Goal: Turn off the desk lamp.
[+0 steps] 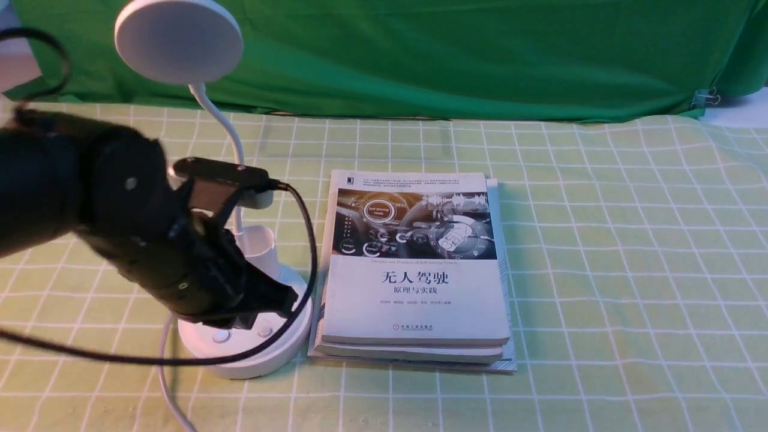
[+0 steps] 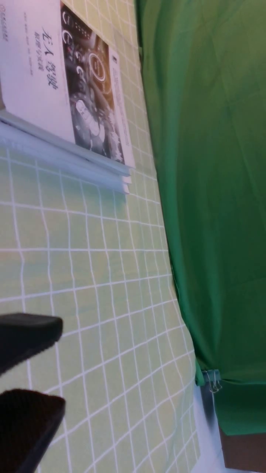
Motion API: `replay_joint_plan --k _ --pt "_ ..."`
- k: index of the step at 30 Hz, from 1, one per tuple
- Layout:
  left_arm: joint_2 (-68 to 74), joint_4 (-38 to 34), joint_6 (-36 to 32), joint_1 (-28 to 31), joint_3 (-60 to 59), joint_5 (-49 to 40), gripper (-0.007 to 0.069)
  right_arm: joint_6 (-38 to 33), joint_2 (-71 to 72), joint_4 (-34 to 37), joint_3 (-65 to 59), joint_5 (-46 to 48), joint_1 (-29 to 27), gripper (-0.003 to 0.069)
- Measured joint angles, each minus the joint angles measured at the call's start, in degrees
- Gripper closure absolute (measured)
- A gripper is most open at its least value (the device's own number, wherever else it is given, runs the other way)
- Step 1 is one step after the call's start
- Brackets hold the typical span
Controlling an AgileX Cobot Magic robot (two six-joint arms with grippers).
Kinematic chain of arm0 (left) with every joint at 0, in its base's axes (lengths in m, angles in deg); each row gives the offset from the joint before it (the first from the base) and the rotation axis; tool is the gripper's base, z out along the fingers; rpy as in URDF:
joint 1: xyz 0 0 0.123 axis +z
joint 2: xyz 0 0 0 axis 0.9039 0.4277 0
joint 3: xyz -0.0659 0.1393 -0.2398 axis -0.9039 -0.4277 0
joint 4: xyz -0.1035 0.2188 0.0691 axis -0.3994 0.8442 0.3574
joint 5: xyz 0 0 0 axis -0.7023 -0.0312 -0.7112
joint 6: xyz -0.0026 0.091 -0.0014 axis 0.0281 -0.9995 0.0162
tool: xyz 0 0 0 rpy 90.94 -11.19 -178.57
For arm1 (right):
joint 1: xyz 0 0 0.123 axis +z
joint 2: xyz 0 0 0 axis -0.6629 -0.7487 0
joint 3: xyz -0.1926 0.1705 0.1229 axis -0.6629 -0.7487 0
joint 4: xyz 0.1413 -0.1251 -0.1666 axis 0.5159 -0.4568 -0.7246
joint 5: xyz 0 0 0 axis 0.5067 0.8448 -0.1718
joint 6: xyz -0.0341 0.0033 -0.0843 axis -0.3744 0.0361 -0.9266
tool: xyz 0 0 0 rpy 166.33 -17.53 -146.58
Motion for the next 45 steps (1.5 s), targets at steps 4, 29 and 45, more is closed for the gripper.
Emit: replay_joint_plan --k 4,29,45 --pt "-14.52 -2.04 0.0 0.0 -10.98 12.58 0.0623 0.0 0.0 0.0 0.0 0.09 0.0 0.0421" --pt "-48.93 5.45 0.55 0.0 -36.3 33.35 0.0623 0.0 0.0 0.0 0.0 0.03 0.0 0.0421" --pt "-70.11 2.77 -4.87 18.65 -47.27 43.19 0.0623 0.0 0.0 0.0 0.0 0.03 0.0 0.0421"
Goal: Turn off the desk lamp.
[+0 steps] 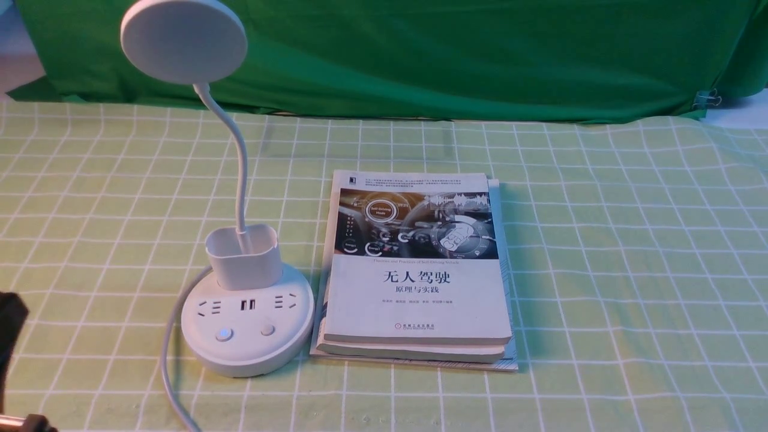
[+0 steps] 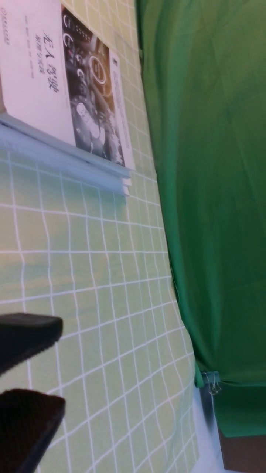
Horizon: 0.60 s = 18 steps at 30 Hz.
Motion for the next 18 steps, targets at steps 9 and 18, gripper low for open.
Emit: replay_joint_plan --k 9,18 --pt "-9.55 -2.08 1.28 8.09 -4.21 -9.45 0.0623 0.0 0.0 0.0 0.0 0.0 0.0 0.0421" --pt "-10.66 -2.2 2.16 8.09 -4.32 -16.75 0.0623 0.0 0.0 0.0 0.0 0.0 0.0 0.0421"
